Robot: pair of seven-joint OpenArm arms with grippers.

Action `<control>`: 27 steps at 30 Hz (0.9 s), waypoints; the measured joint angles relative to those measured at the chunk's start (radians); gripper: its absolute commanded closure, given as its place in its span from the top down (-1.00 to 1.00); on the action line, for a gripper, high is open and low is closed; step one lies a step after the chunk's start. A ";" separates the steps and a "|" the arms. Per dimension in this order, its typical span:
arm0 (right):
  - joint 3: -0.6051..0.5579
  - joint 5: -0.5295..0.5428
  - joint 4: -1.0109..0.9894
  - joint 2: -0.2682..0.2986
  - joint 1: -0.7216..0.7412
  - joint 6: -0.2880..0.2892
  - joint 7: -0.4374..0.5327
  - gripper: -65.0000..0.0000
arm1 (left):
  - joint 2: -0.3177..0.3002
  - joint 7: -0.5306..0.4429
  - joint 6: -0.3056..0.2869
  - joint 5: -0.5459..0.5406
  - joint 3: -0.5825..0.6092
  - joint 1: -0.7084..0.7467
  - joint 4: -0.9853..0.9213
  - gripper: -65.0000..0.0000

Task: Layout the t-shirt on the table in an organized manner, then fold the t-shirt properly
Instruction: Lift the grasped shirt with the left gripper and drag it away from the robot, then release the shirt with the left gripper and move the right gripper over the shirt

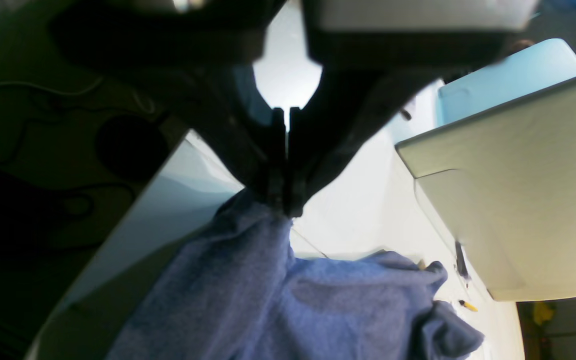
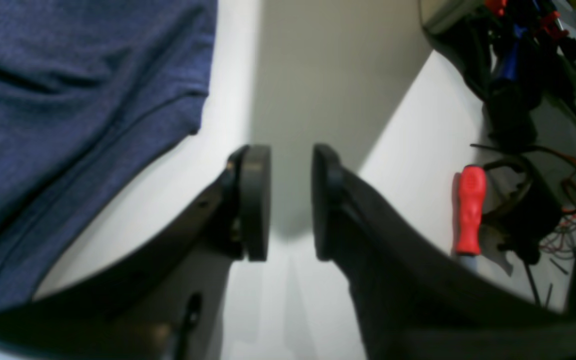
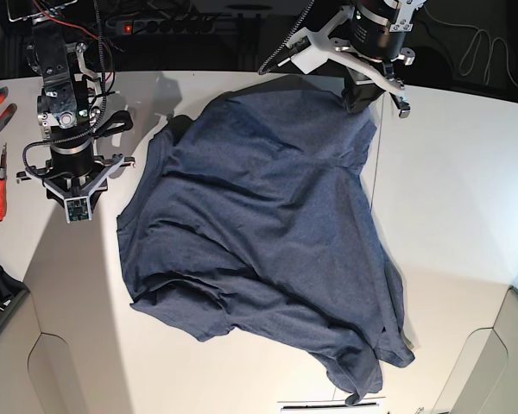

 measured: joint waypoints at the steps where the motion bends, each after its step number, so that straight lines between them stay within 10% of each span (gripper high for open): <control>1: 0.000 0.000 0.000 0.000 0.000 0.000 0.000 -0.55 | 0.000 0.002 0.000 0.008 0.000 0.000 0.000 -0.74; 27: 0.000 -0.027 0.000 0.000 0.000 -0.027 0.000 -0.55 | 0.006 0.006 0.124 0.204 0.000 -0.006 0.000 -0.54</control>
